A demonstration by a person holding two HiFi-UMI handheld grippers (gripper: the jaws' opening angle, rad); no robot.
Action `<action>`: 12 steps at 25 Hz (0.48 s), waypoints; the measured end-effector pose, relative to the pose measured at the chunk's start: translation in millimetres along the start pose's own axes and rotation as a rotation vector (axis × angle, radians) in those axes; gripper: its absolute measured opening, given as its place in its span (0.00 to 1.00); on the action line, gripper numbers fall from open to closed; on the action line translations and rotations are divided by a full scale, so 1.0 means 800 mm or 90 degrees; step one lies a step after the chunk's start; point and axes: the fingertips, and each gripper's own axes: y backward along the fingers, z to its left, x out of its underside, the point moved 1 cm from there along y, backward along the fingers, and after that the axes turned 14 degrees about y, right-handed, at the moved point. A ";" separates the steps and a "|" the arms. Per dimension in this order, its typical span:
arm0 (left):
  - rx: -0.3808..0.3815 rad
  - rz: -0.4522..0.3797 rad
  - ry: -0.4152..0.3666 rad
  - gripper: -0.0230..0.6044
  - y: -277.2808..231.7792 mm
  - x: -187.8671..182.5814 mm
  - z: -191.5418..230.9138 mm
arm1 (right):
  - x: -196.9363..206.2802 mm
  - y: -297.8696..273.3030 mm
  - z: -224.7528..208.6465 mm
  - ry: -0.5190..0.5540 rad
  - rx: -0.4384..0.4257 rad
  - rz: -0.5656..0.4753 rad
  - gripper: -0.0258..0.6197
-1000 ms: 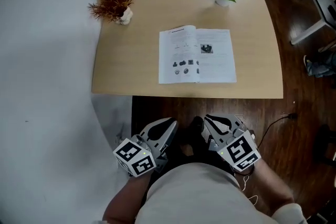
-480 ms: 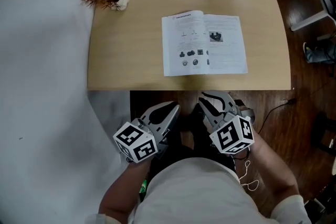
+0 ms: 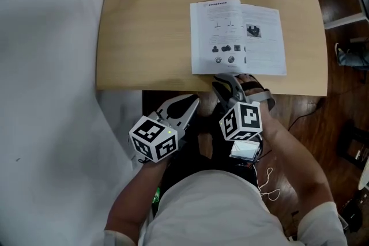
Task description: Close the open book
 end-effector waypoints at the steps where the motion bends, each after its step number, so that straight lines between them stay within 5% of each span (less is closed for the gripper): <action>1: -0.002 0.004 0.002 0.04 -0.002 0.001 0.004 | 0.000 -0.007 0.002 0.012 -0.007 0.006 0.13; 12: -0.002 0.025 0.027 0.04 -0.022 0.008 0.023 | -0.004 -0.050 -0.005 0.067 -0.018 0.051 0.13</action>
